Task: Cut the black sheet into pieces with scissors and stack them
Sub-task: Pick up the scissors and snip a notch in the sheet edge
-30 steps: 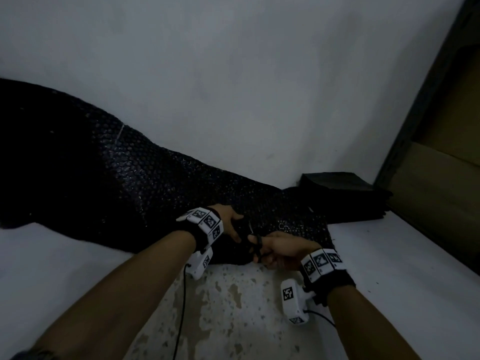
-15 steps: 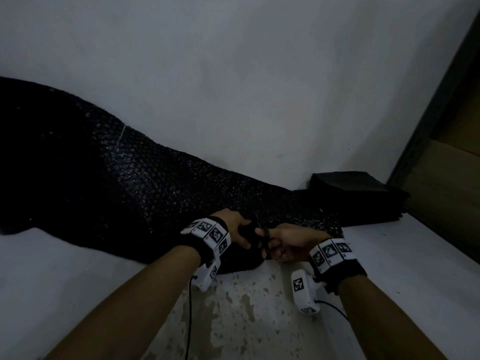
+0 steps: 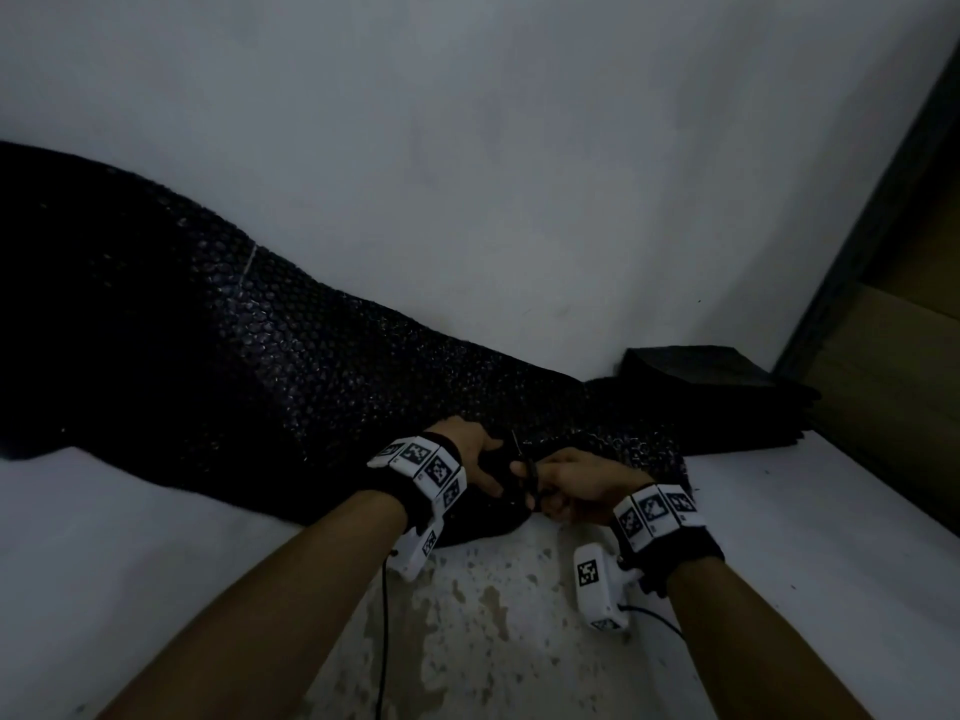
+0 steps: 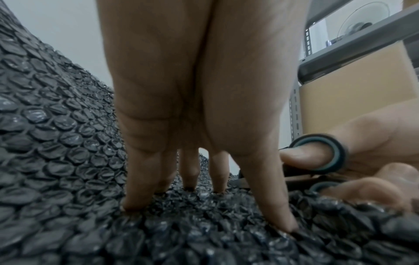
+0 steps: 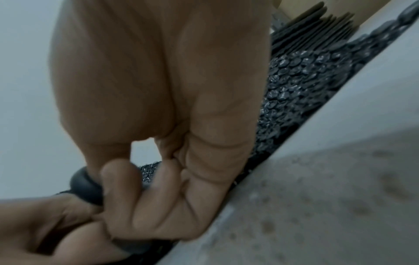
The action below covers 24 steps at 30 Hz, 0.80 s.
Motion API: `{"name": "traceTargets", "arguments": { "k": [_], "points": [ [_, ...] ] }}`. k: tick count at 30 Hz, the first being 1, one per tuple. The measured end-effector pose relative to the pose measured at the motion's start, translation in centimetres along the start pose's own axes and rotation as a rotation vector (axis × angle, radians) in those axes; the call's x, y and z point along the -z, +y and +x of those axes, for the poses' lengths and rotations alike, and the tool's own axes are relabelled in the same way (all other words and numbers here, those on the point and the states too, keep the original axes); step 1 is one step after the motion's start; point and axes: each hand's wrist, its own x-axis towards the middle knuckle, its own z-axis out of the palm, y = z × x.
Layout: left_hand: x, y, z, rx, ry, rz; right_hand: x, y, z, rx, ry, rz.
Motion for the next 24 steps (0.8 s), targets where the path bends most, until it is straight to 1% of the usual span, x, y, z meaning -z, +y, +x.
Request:
{"name": "traceTargets", "arguments": {
  "k": [2, 7, 12, 18, 24],
  "points": [
    [0.0, 0.0, -0.3, 0.003, -0.013, -0.002, -0.1, -0.1, -0.3, -0.007, -0.016, -0.018],
    [-0.2, 0.3, -1.2, -0.01, -0.018, -0.003, -0.3, -0.2, -1.0, -0.096, -0.114, 0.094],
    [-0.7, 0.8, -2.4, -0.03, -0.036, 0.025, -0.5, -0.3, -1.0, -0.077, -0.081, 0.081],
    [-0.5, 1.2, -3.6, -0.057, -0.052, -0.009, -0.8, -0.6, -0.9, -0.057, -0.047, 0.058],
    [-0.7, 1.4, -3.8, -0.037, -0.03, -0.041, -1.2, -0.6, -0.5, -0.023, -0.014, 0.054]
  ]
}}
